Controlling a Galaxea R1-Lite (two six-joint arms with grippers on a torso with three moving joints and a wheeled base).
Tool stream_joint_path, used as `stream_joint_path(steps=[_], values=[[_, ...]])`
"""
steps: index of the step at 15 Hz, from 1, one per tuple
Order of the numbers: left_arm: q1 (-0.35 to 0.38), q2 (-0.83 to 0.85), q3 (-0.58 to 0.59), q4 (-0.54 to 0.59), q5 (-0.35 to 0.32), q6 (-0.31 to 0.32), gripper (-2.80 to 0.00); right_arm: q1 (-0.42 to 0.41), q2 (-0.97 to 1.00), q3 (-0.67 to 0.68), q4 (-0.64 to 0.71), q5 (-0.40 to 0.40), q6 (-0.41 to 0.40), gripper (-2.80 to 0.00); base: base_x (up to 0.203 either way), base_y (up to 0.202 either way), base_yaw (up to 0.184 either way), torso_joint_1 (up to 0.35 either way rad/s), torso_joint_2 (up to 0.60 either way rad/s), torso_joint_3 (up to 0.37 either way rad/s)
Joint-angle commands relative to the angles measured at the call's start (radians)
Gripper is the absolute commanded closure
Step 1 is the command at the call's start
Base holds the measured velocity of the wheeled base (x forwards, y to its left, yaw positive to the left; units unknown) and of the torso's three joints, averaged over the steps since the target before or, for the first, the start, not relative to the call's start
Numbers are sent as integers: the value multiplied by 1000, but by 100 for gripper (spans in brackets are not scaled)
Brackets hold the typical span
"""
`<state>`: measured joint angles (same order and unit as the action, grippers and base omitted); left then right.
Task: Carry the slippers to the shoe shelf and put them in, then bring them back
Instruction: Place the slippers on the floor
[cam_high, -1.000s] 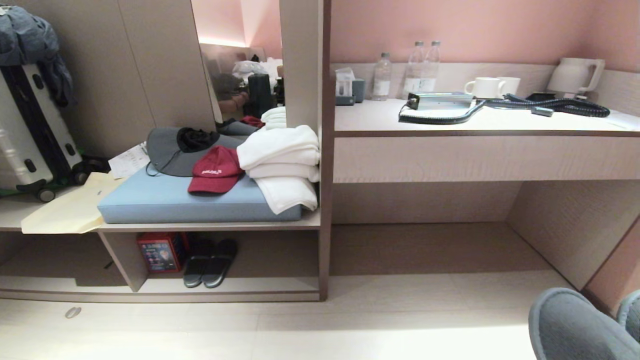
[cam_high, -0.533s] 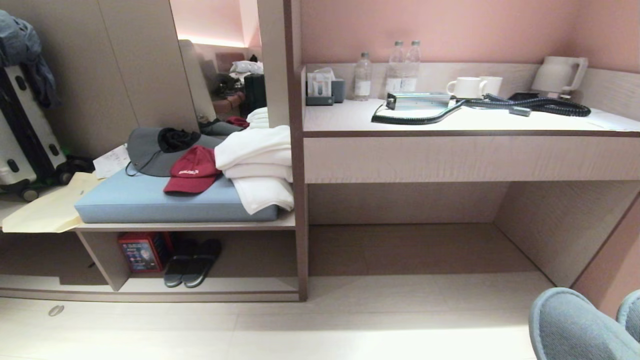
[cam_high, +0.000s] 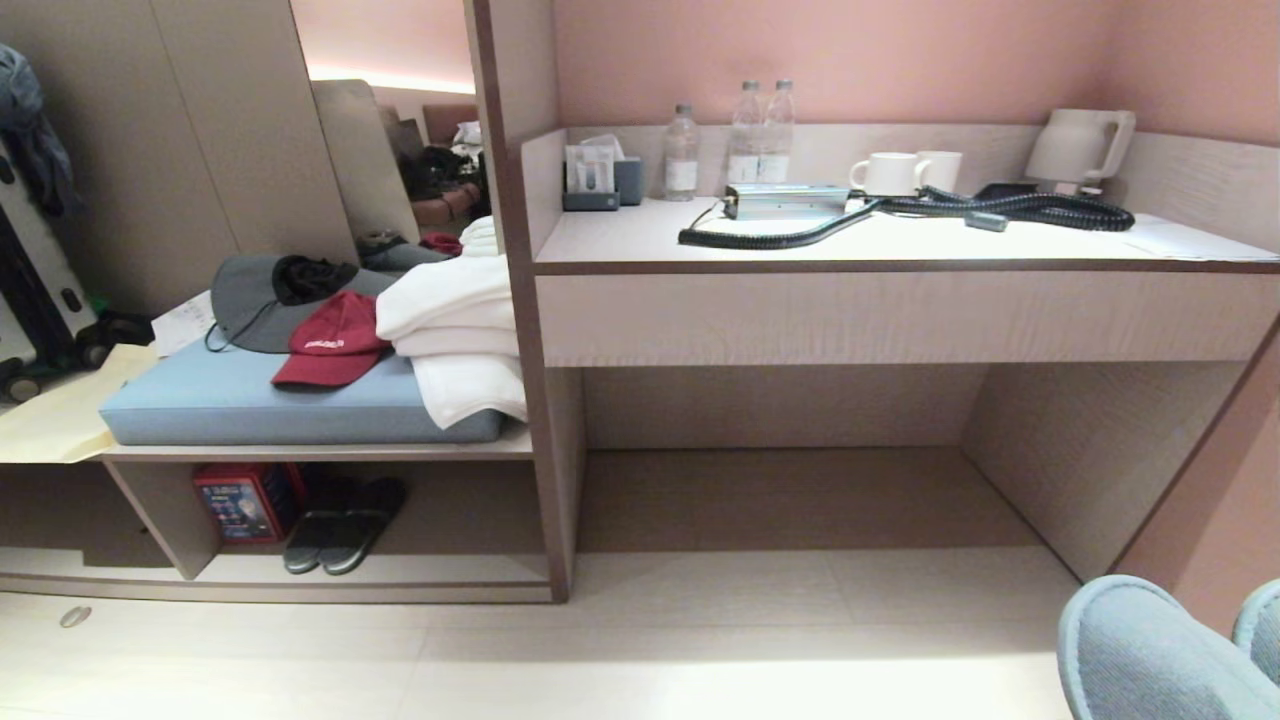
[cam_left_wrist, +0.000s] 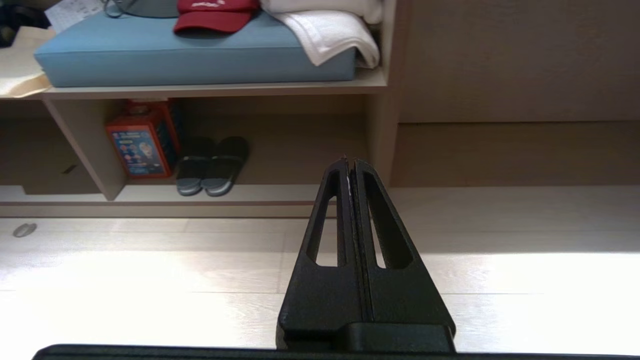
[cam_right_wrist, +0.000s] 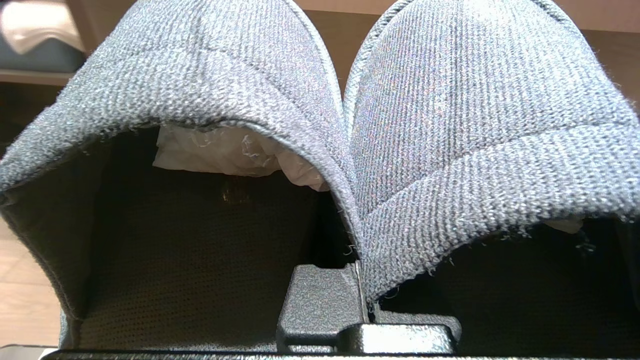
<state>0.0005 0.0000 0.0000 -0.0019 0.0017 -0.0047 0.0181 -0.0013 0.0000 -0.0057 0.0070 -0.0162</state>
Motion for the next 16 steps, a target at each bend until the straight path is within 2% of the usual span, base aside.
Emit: stream_joint_path(steps=[1,12,16], values=[[0,0,0,-1,0,0,0,0,1,2,0,1,-1,0,0,-194,1,-1,-1,2],[0,-2,0,-1,0,0,0,0,1,2,0,1,-1,0,0,-195,0,3,2,2],[0,0,0,0,0,-1,0,0,1,2,0,1,-1,0,0,-50,2,1,1,1]])
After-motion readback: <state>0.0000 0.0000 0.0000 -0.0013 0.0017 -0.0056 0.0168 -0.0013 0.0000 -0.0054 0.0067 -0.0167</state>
